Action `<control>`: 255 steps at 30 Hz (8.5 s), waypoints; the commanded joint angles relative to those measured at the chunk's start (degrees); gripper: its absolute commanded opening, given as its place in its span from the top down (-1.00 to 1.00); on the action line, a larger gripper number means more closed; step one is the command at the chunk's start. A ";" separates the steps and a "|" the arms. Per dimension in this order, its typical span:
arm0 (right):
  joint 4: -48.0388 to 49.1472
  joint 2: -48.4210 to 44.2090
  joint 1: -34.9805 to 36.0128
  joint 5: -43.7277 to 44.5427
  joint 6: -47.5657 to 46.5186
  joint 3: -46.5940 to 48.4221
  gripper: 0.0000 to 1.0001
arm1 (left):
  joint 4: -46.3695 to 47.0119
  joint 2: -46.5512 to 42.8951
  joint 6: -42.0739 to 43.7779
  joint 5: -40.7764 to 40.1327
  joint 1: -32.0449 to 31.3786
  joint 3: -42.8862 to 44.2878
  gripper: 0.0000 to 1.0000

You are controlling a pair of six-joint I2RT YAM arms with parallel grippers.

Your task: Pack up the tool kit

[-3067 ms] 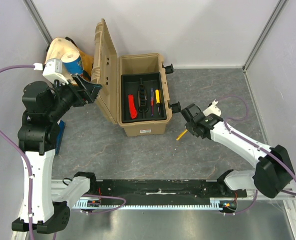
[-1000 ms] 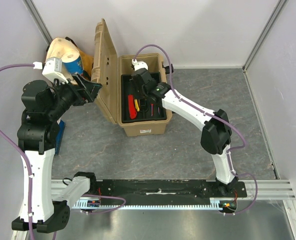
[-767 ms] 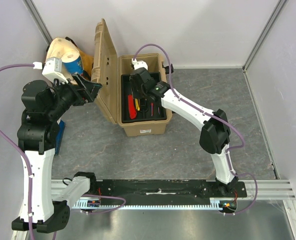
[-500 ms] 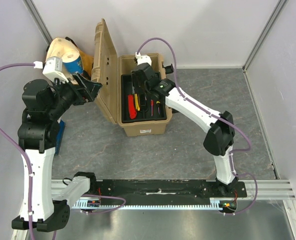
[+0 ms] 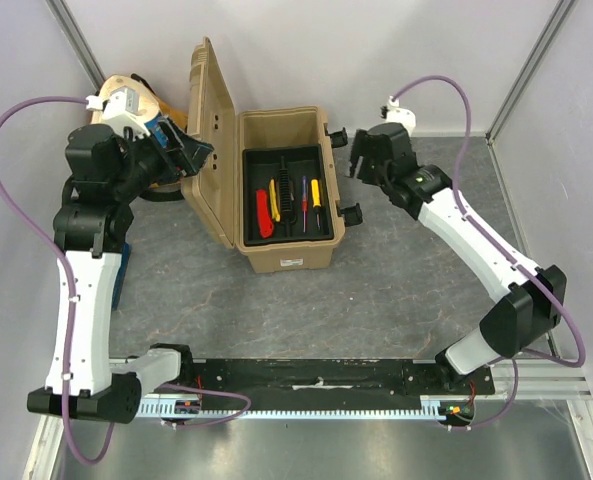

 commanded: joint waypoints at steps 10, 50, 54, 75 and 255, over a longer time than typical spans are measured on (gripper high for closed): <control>8.24 -10.54 -16.00 -22.30 2.70 -18.40 -0.62 | 7.26 8.12 11.60 17.58 -0.90 2.58 -0.52; 59.30 -0.72 -25.96 -52.27 48.14 -56.73 -0.40 | 18.88 14.88 28.19 -30.27 -42.13 -20.09 -0.61; 67.73 1.84 -22.96 -51.49 51.31 -58.31 -0.36 | 17.12 16.21 29.34 -32.74 -43.18 -22.89 -0.61; 85.06 2.72 -16.89 -47.70 55.18 -60.95 -0.62 | 12.11 16.56 26.27 -30.64 -43.36 -34.25 -0.61; 13.62 -16.34 5.96 -42.20 -4.41 -31.59 0.42 | -4.68 -8.55 9.83 10.85 -3.11 -30.19 -0.57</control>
